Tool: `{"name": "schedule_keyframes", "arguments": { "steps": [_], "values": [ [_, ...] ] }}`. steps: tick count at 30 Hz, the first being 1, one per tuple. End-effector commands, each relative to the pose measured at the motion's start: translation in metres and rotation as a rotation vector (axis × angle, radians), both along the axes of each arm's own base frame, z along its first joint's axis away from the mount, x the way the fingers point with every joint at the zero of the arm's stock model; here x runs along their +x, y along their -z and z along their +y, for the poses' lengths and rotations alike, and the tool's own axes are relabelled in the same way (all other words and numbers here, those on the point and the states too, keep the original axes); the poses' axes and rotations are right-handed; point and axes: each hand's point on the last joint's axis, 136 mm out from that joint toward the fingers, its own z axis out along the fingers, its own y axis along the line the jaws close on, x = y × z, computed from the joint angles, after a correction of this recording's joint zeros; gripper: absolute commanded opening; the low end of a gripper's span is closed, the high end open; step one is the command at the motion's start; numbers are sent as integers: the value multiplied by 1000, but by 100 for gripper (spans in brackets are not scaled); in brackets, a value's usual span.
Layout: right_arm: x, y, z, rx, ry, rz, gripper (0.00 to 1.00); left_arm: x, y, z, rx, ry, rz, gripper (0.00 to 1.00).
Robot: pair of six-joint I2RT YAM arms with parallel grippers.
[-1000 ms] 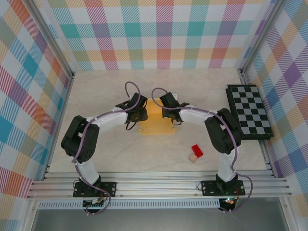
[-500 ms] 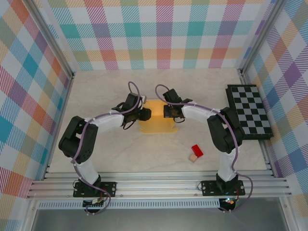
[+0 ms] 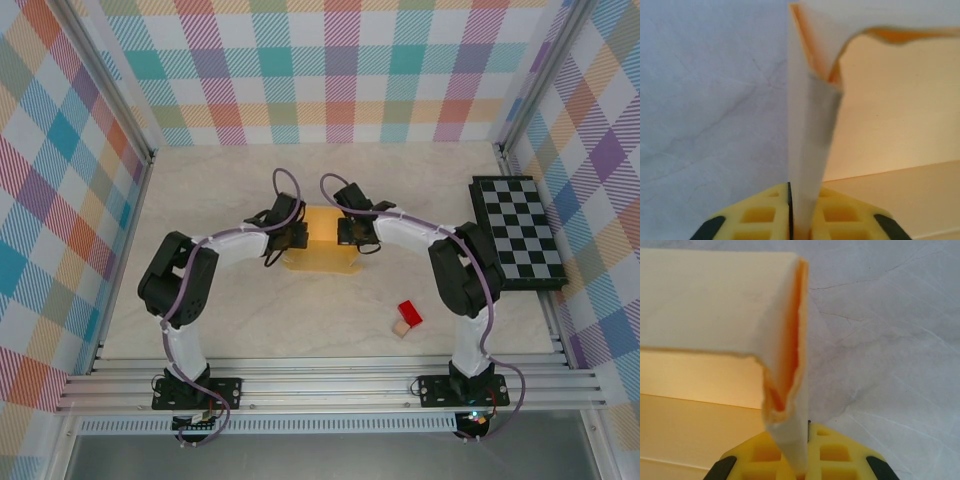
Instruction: Fold the paper box
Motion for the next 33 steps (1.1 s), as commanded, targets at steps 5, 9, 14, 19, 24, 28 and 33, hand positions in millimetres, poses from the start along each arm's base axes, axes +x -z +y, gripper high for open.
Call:
{"name": "schedule_keyframes", "arguments": {
  "steps": [5,9,14,19,24,28,33],
  "values": [
    [-15,12,-32,-193,238,104,0,-7,10,37,302,-252,69,0],
    [-20,15,-35,-188,272,112,1,-10,17,47,358,-278,80,0],
    [-20,17,-31,-158,279,133,5,-11,20,50,390,-279,91,0],
    [-19,14,-28,-82,300,154,6,-9,14,55,417,-291,77,0],
    [-13,1,-14,-2,260,128,10,-11,10,46,350,-276,84,0],
    [-12,-17,-1,111,199,85,25,-14,4,29,220,-228,93,3],
    [-15,-42,1,179,133,38,37,-14,-3,28,192,-205,55,2]
  ]
}}
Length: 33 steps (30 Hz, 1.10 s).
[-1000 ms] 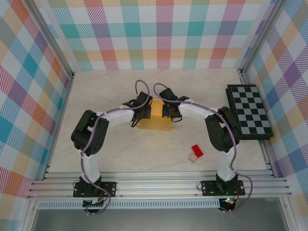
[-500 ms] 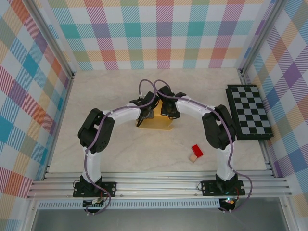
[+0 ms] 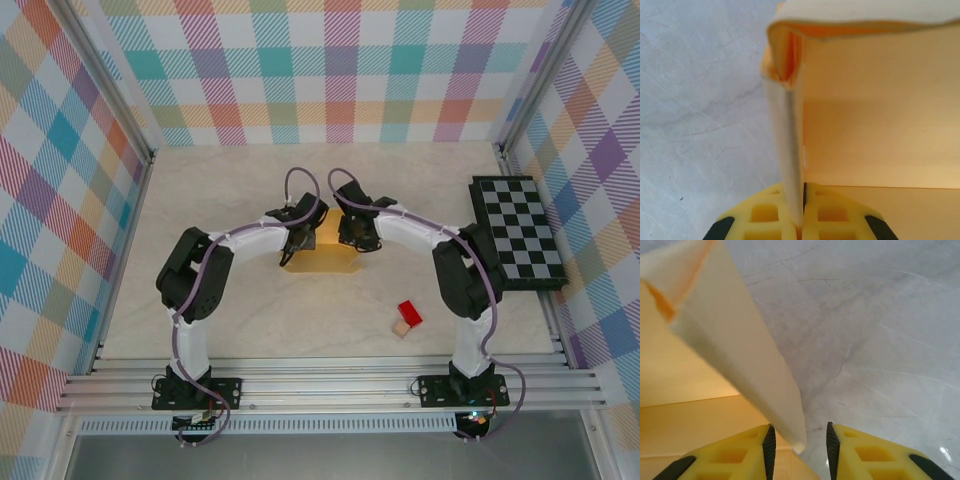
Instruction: Fold the paper box
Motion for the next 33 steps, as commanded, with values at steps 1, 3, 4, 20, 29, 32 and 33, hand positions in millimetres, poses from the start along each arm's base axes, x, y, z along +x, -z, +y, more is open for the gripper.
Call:
{"name": "schedule_keyframes", "arguments": {
  "steps": [1,3,4,20,29,32,33],
  "values": [
    [0,-36,4,81,-52,-78,40,-2,-7,19,27,-25,-16,2],
    [-3,-45,2,101,-72,-103,45,-2,-9,21,33,-28,-27,2],
    [-5,-48,2,111,-86,-108,46,-2,-10,21,34,-27,-32,2],
    [27,-49,36,147,-361,-386,47,-12,-16,18,-34,-32,-72,0],
    [47,-6,19,31,-232,-363,40,-24,-12,14,-72,-90,-9,0],
    [50,0,8,-4,-171,-373,26,-28,-13,7,-114,-104,11,1],
    [50,2,6,-16,-156,-371,22,-29,-13,4,-126,-110,16,1]
  ]
}}
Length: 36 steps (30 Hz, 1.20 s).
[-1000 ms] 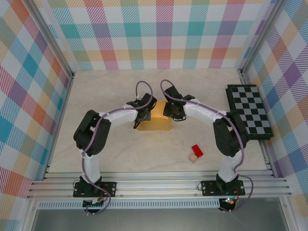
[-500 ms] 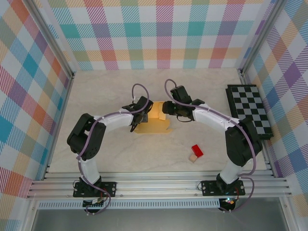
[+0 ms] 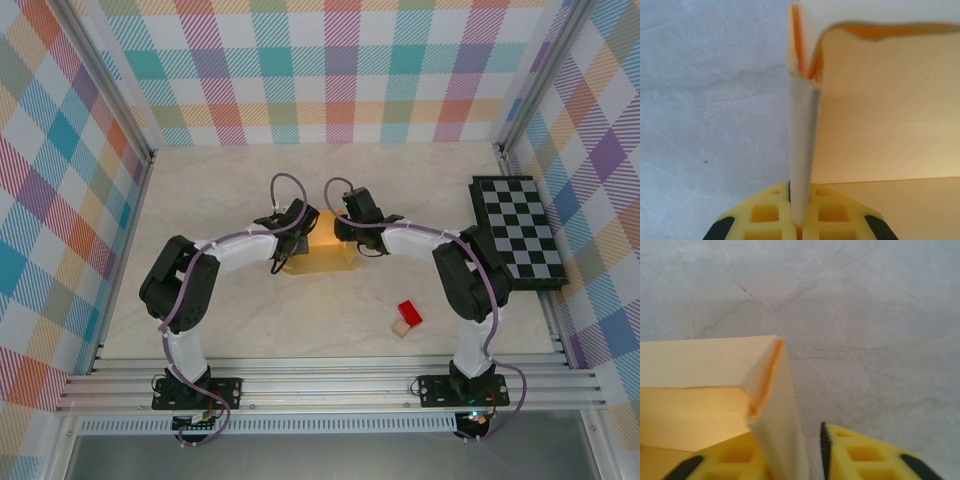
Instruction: Fold the paper box
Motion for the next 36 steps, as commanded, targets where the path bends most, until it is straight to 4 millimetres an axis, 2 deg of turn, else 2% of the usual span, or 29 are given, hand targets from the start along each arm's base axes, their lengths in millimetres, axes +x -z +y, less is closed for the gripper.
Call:
{"name": "schedule_keyframes", "arguments": {
  "steps": [1,3,5,6,9,14,18,23,27,30,36],
  "values": [
    [10,5,-17,-49,109,-43,19,-10,-7,-8,-48,-40,35,1],
    [10,10,-25,-105,167,-26,10,-13,-10,-12,-71,-67,36,1],
    [8,16,-36,-190,235,17,2,-16,-13,-9,-79,-150,44,0],
    [6,18,-43,-231,274,36,1,-17,-14,-8,-86,-192,55,0],
    [0,24,-54,-276,336,66,1,-23,-14,-6,-99,-275,105,1],
    [-9,35,-73,-394,407,143,2,-28,-18,-15,-203,-313,113,2],
    [-17,53,-77,-436,430,214,4,-27,-27,-19,-234,-314,87,2],
    [-20,64,-76,-453,445,260,10,-28,-22,-20,-215,-316,107,2],
    [-17,53,-67,-397,417,244,14,-29,-16,-17,-199,-314,107,2],
    [-15,34,-53,-256,353,196,22,-29,-15,-14,-174,-298,89,1],
    [-20,-10,-45,-138,301,126,31,-30,-15,-10,-128,-268,69,0]
  ]
}}
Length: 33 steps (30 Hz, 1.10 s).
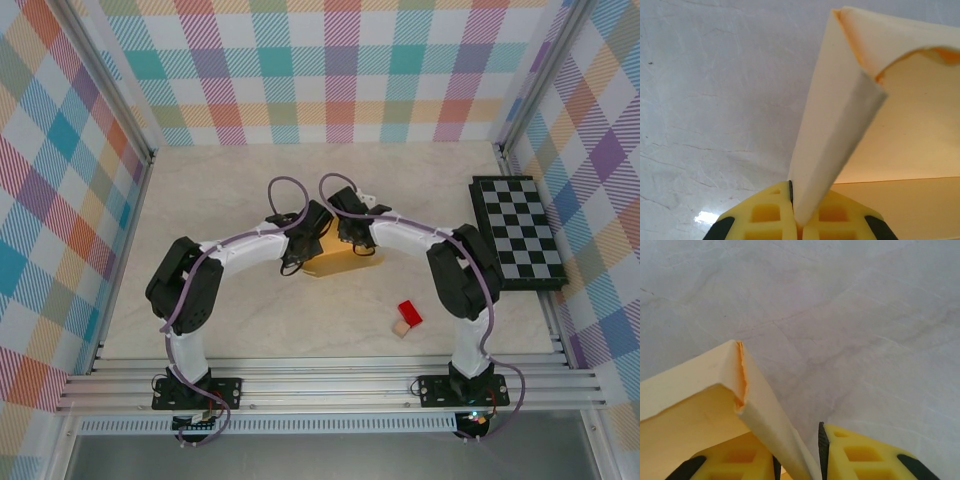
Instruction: Fold the paper box
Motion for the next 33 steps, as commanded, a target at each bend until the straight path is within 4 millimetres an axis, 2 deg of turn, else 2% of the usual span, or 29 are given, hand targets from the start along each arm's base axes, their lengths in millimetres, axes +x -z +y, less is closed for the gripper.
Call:
{"name": "schedule_keyframes", "arguments": {
  "steps": [1,5,11,15,19,22,26,30,33],
  "values": [
    [-5,-21,-13,27,-3,-23,33,1,-12,23,74,-50,-44,0],
    [-10,-43,-6,108,-73,-48,41,4,-13,24,96,-28,-65,0],
    [-19,-62,-1,171,-152,-70,50,9,-17,21,113,24,-112,0],
    [-25,-75,4,236,-219,-97,51,14,-23,21,133,58,-155,0],
    [-27,-80,11,259,-319,-108,51,19,-29,22,149,101,-218,0],
    [-32,-85,21,292,-414,-148,50,24,-40,14,114,155,-315,0],
    [-38,-113,28,348,-520,-244,51,29,-51,4,91,264,-464,0],
    [-35,-130,18,325,-552,-255,53,30,-58,5,143,342,-571,0],
    [-31,-140,4,341,-504,-263,61,30,-57,9,196,377,-615,1]
  ]
}}
